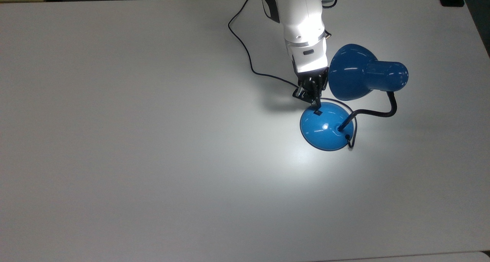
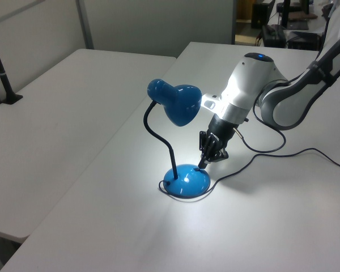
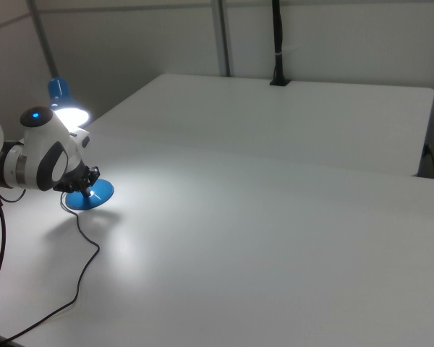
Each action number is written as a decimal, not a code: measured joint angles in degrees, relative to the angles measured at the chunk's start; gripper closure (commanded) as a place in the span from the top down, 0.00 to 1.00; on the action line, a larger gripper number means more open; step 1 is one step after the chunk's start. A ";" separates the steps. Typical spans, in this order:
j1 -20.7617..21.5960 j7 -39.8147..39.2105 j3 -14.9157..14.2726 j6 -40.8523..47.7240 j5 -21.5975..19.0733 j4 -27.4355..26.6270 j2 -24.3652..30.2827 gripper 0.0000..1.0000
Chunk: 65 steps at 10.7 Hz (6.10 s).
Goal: Turn off the lamp
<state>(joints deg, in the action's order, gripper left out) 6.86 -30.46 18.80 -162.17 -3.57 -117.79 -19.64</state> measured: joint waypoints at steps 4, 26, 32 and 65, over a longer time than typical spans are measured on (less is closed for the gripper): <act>-0.62 -0.42 0.00 -0.02 0.00 0.04 -0.49 0.00; -2.10 6.64 0.00 13.38 0.00 2.32 0.48 0.00; -8.11 23.45 -0.16 35.46 0.00 4.64 7.10 0.00; -4.23 44.06 -15.24 66.44 8.75 27.48 15.15 0.40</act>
<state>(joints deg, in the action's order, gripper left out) 2.63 13.60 3.56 -95.73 5.18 -90.31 -4.50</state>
